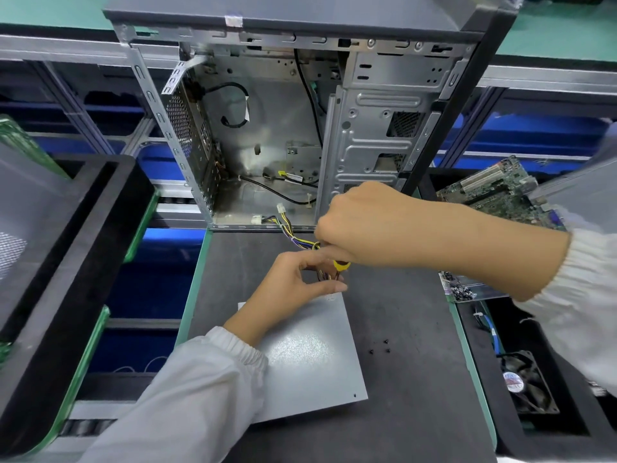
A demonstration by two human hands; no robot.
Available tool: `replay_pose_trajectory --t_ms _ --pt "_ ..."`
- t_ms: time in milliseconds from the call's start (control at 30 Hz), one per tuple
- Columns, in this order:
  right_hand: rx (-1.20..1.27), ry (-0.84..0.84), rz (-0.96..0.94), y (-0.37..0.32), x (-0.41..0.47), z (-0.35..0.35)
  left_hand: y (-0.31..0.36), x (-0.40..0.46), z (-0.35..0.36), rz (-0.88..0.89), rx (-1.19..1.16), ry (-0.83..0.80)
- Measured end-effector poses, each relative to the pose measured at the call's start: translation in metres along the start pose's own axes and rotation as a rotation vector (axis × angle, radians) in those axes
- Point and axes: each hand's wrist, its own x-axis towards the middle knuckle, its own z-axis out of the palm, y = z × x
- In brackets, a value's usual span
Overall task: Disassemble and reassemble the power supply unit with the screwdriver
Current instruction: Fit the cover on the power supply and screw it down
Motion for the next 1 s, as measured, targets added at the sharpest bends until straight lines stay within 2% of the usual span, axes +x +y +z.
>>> replay_pose_trajectory --t_ms 100,167,233,367,500,667,767,867,1000 --pt "0.064 -0.01 0.059 0.007 -0.001 -0.003 0.004 0.004 0.002 0.036 0.026 0.024" --pt "0.186 -0.043 0.006 0.013 -0.007 -0.007 0.005 0.008 -0.002 0.04 0.082 -0.005" --pt "0.197 -0.026 -0.066 0.016 -0.01 -0.011 0.005 0.01 -0.006 0.029 0.115 -0.042" --pt "-0.022 -0.011 0.077 0.012 -0.011 -0.014 0.011 0.009 -0.007 0.026 0.049 -0.105" --pt "-0.141 0.046 0.137 0.005 -0.013 -0.015 0.016 0.009 -0.001 0.09 -0.033 -0.021" --pt "0.243 -0.157 -0.114 0.008 -0.024 -0.024 0.015 0.014 -0.001 0.024 0.04 -0.091" --pt "0.2 -0.209 -0.063 0.004 -0.024 -0.022 0.017 0.012 -0.007 0.037 0.05 -0.145" --pt "0.021 -0.077 0.039 -0.003 -0.02 -0.016 0.02 0.011 -0.006 0.046 0.015 -0.196" --pt "-0.129 0.047 0.165 -0.009 -0.015 -0.014 0.026 0.012 0.003 0.115 -0.144 0.022"
